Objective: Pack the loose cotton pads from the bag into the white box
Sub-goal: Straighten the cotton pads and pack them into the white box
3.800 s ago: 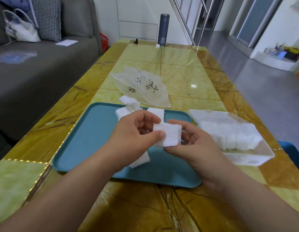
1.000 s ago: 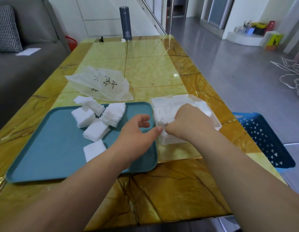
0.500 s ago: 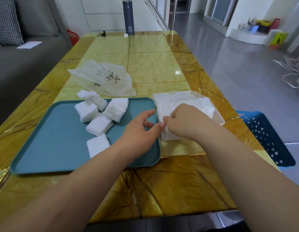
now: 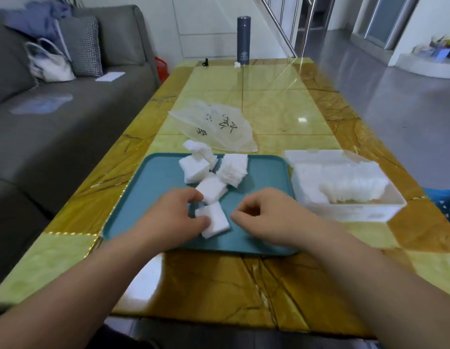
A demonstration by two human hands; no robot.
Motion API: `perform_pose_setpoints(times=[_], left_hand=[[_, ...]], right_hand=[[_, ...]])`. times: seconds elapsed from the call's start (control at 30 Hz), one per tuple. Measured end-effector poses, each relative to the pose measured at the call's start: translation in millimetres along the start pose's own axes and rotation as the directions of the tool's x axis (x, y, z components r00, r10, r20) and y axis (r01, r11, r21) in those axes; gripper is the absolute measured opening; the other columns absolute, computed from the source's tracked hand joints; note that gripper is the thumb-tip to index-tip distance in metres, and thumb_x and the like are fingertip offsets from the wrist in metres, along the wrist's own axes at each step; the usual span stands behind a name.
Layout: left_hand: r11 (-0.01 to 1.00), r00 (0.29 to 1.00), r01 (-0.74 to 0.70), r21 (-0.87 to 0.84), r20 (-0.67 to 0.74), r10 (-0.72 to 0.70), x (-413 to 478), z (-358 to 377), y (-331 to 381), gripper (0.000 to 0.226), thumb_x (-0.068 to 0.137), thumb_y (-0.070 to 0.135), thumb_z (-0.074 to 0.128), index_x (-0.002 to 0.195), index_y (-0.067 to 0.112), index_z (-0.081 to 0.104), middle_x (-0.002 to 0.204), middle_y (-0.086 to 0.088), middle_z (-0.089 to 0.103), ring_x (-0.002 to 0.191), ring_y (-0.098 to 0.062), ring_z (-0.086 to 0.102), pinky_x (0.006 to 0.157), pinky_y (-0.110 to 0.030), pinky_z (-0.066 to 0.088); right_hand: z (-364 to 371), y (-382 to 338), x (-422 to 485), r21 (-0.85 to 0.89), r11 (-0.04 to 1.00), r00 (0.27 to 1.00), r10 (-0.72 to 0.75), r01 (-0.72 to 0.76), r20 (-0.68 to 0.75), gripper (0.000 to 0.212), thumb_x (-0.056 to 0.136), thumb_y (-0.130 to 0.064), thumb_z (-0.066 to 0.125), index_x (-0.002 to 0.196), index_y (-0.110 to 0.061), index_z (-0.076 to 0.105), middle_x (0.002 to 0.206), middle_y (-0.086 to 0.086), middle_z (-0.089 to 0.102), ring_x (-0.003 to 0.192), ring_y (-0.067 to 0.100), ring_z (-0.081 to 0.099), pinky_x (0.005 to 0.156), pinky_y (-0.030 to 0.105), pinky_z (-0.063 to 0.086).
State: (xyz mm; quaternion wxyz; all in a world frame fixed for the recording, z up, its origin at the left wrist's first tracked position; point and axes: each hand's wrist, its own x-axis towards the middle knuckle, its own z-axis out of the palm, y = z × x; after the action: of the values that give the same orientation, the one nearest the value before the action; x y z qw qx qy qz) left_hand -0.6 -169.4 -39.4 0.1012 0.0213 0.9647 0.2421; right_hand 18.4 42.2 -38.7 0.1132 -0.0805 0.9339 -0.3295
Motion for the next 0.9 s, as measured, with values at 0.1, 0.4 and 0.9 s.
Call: perform_pose_setpoints(times=[0.1,0.4,0.9], left_hand=[[0.996,0.997,-0.027,-0.089,0.075,0.034,4,7,-6,0.051,0.081,0.038,0.083,0.128,0.038,0.063,0.121,0.014,0.061,0.091,-0.003,0.06,0.087,-0.027,0.051],[0.979,0.982,0.009,-0.203,0.188,0.03,22,4,-6,0.024,0.075,0.025,0.085,0.092,0.027,0.069,0.087,0.008,0.07,0.074,-0.008,0.064,0.061,-0.022,0.046],[0.858,0.983,-0.128,-0.497,0.049,0.175,26,11,-5,0.014,0.085,0.029,0.081,0.087,0.017,0.076,0.067,0.006,0.056,0.059,-0.006,0.046,0.054,-0.022,0.035]], right_hand=[[8,0,7,-0.015,0.999,0.997,-0.029,0.03,0.078,0.019,0.098,-0.033,0.064,0.101,-0.022,0.081,0.093,-0.006,0.078,0.084,0.007,0.068,0.079,0.025,0.051],[21,4,26,0.059,0.998,1.0,0.015,-0.015,-0.013,0.03,0.091,-0.042,0.073,0.119,-0.029,0.074,0.085,-0.007,0.071,0.069,0.001,0.062,0.065,0.018,0.047],[21,10,22,0.333,0.926,0.952,-0.077,0.179,-0.298,0.024,0.095,-0.011,0.072,0.11,-0.028,0.081,0.093,-0.013,0.08,0.088,0.0,0.073,0.077,0.012,0.053]])
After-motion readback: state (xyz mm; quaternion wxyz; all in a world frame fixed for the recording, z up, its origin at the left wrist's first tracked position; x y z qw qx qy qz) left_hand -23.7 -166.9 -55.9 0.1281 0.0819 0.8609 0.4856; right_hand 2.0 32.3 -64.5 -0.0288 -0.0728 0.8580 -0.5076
